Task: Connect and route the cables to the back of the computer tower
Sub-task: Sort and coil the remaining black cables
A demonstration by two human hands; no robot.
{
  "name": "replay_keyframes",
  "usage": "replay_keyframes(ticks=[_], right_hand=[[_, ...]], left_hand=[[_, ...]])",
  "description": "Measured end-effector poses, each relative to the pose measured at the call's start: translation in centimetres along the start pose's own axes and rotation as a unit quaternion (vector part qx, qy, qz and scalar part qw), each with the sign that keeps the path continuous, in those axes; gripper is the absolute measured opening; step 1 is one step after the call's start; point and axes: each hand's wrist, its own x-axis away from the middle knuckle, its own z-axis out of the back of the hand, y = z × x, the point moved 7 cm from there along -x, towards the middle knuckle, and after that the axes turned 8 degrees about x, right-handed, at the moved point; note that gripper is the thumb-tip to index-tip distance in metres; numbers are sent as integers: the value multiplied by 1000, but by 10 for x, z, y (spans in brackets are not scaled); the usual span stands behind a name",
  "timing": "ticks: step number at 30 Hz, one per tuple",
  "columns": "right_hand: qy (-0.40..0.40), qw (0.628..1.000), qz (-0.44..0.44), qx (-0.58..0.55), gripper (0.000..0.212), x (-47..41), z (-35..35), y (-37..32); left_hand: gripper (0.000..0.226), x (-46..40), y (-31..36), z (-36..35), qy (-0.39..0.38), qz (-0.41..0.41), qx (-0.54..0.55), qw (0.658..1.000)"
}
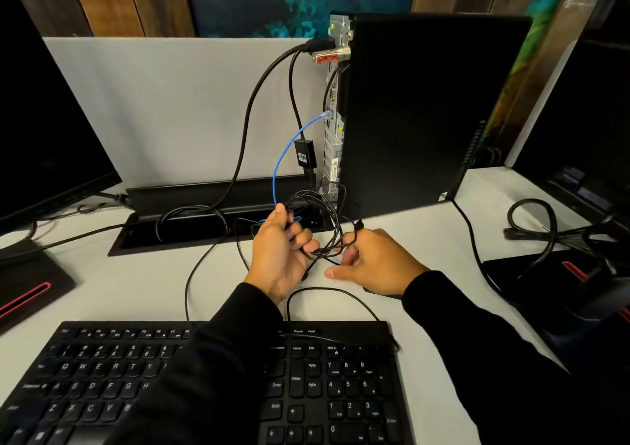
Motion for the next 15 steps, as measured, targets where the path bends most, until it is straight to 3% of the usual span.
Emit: replay_keyframes(ticks=[3, 9, 15], right_hand=[[19, 998, 41, -36, 27, 0, 1, -8], [16, 990, 138, 21, 50, 3, 5, -13], [10, 989, 138, 48, 48, 4, 8, -2]], left_hand=[[39, 0, -3, 3, -6, 14, 50, 999], [43, -11, 11, 15, 12, -5, 76, 997], [43, -15, 12, 19, 27, -7, 62, 998]])
